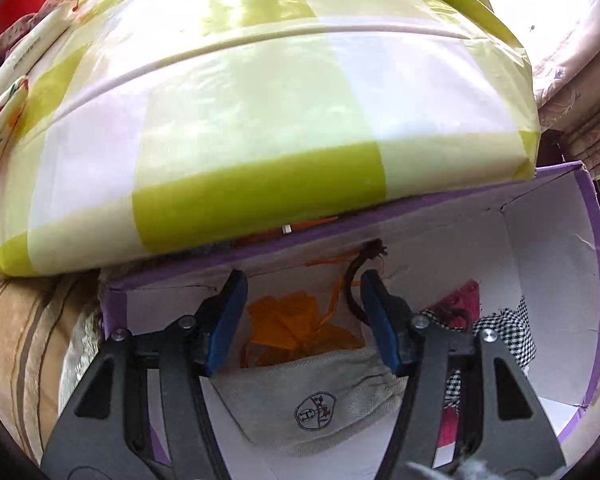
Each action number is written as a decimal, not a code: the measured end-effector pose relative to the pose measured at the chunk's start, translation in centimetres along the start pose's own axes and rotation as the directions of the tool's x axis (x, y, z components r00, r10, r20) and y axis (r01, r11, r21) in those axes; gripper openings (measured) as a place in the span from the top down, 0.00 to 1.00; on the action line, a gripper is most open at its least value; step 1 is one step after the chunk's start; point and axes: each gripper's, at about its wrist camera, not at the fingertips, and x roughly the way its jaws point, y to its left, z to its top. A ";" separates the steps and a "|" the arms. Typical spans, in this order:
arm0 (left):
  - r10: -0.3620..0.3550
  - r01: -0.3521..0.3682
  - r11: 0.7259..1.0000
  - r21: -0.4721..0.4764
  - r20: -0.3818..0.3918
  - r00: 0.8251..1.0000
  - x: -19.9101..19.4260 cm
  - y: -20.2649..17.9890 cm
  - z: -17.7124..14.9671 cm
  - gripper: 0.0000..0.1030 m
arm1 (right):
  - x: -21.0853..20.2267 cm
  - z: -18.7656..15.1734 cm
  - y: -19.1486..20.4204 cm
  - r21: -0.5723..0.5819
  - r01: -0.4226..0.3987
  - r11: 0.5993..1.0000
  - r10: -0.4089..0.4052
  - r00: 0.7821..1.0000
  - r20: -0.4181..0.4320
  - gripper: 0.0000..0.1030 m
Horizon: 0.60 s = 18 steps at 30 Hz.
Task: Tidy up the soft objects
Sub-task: 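Move both grippers back over the remaining pile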
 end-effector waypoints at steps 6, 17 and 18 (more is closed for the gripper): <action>0.037 -0.038 0.996 -0.083 -0.007 0.999 -1.2 2.7 -0.5 0.30 | -1.8 -0.6 0.8 -0.017 0.037 0.999 -0.036 0.999 0.028 0.40; 0.006 -0.018 0.982 -0.189 -0.060 0.998 -1.1 6.1 -1.6 0.34 | -9.3 -3.5 -0.4 0.062 0.022 0.998 -0.028 0.994 0.102 0.40; -0.002 -0.007 0.982 -0.187 -0.049 0.999 -1.3 6.3 -1.7 0.35 | -10.1 -3.6 -0.3 0.065 0.021 0.998 -0.028 0.993 0.112 0.40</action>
